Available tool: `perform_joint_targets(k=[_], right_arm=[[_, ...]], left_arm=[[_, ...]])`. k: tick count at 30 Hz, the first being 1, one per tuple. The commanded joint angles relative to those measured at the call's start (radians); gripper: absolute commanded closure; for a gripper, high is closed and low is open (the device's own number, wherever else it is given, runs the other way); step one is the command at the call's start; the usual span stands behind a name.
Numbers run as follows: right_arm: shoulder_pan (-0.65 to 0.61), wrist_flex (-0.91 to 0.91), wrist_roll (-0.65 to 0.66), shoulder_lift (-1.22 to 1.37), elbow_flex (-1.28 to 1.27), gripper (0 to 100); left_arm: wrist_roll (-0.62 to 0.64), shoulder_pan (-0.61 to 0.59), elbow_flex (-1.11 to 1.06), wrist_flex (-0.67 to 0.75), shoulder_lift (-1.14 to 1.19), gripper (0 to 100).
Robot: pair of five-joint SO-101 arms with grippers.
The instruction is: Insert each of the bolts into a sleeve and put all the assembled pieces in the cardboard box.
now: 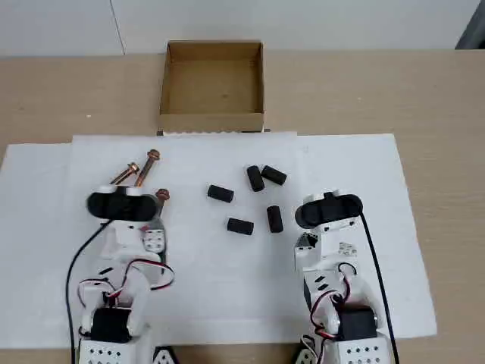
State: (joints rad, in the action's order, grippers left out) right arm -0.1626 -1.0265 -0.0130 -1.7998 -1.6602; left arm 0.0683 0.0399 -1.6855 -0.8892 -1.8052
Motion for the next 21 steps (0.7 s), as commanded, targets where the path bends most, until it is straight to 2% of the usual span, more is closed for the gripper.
perform_joint_targets(k=[1, 5, 9, 15, 21], right_arm=[[0.002, 0.019, 0.011, -0.015, 0.005, 99.5], [0.002, 0.019, 0.011, -0.015, 0.005, 99.5], [0.002, 0.019, 0.011, -0.015, 0.005, 99.5], [0.002, 0.019, 0.011, -0.015, 0.005, 99.5], [0.002, 0.019, 0.011, -0.015, 0.005, 99.5]], left_arm=[[0.0, 0.031, 0.005, 0.0, -0.012, 99], [0.002, 0.018, 0.042, -0.003, -0.012, 99], [0.002, -0.026, 0.183, -0.008, -0.008, 99], [-0.081, -0.006, 0.423, -0.241, -0.006, 99], [-0.081, -0.009, 0.596, -0.341, 0.074, 99]])
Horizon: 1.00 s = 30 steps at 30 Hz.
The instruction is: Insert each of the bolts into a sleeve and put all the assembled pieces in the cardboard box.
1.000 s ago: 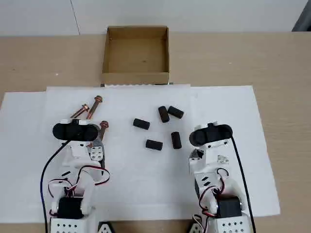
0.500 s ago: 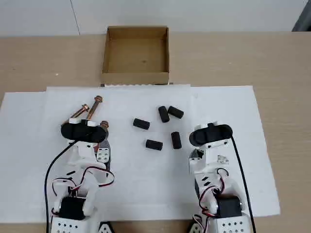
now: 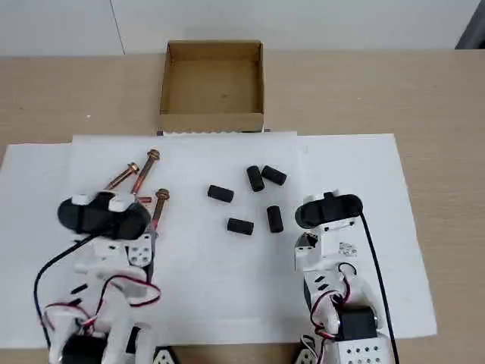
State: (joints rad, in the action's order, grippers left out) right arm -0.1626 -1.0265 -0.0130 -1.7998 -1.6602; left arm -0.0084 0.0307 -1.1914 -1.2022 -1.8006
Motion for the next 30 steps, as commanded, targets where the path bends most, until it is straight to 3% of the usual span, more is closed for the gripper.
perform_joint_targets(k=[1, 10, 14, 22, 30], right_arm=[[0.002, 0.019, 0.011, -0.015, 0.005, 99.5], [0.002, 0.019, 0.011, -0.015, 0.005, 99.5], [0.002, 0.019, 0.011, -0.015, 0.005, 99.5], [0.001, 0.019, 0.008, -0.015, 0.005, 99.5], [0.001, 0.019, 0.011, -0.015, 0.005, 99.5]], left_arm=[[-0.003, -0.003, 0.147, -0.044, 0.12, 99], [0.095, -0.101, 0.68, -0.167, 0.681, 99], [0.127, -0.101, 0.817, -0.227, 0.795, 99], [0.133, -0.103, 0.849, -0.308, 0.824, 99], [0.133, -0.095, 0.845, -0.302, 0.833, 99]])
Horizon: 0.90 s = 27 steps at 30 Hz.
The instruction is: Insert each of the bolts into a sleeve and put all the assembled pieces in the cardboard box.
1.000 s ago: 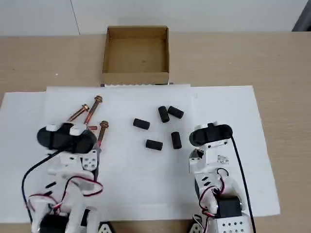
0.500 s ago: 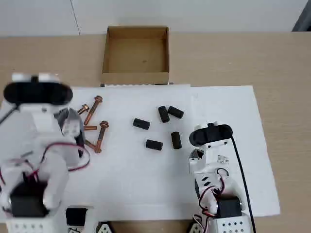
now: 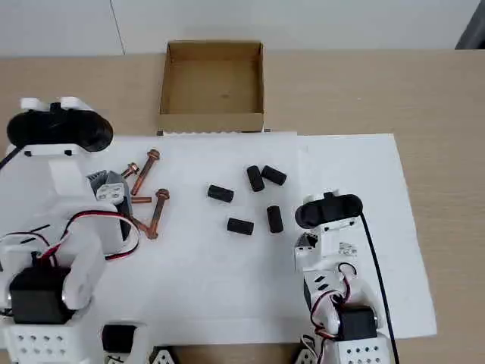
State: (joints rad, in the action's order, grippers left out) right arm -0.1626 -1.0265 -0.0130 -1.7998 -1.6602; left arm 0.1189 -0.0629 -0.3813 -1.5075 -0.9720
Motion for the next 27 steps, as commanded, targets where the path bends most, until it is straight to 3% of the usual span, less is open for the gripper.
perform_joint_targets(k=[1, 18, 27], right_arm=[[0.001, 0.019, 0.011, -0.015, 0.005, 99.5], [0.056, -0.097, 0.015, 0.027, 0.417, 99.5], [0.056, -0.099, 0.009, 0.513, 0.724, 99.4]], left_arm=[[0.006, -0.002, 0.035, 0.003, 0.005, 99], [0.006, -0.002, 0.041, 0.0, 0.02, 99], [0.002, 0.0, 0.206, -0.005, 0.288, 99]])
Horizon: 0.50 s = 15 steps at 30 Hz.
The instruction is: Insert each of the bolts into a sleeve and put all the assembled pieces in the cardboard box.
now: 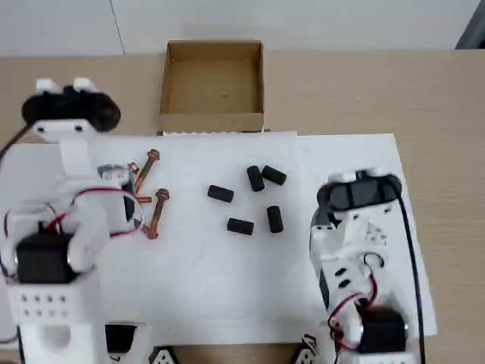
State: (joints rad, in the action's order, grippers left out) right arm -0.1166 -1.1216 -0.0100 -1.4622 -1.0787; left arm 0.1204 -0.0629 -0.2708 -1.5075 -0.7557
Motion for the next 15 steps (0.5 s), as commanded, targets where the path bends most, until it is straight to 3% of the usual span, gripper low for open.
perform_joint_targets(k=[1, 7, 11, 15], right_arm=[[0.01, -0.004, 0.006, 0.243, 0.192, 99.4], [-0.008, -0.102, 0.041, 0.605, 0.465, 99.4], [-0.053, -0.257, 0.058, 0.822, 0.594, 99.4], [-0.088, -0.323, 0.095, 1.009, 0.695, 99.4]], left_arm=[[-0.002, -0.003, 0.12, -0.012, 0.103, 99], [-0.068, -0.011, 0.196, -0.135, 0.272, 99], [-0.206, -0.089, 0.194, -0.212, 0.368, 99], [-0.21, -0.201, 0.194, -0.215, 0.46, 99]])
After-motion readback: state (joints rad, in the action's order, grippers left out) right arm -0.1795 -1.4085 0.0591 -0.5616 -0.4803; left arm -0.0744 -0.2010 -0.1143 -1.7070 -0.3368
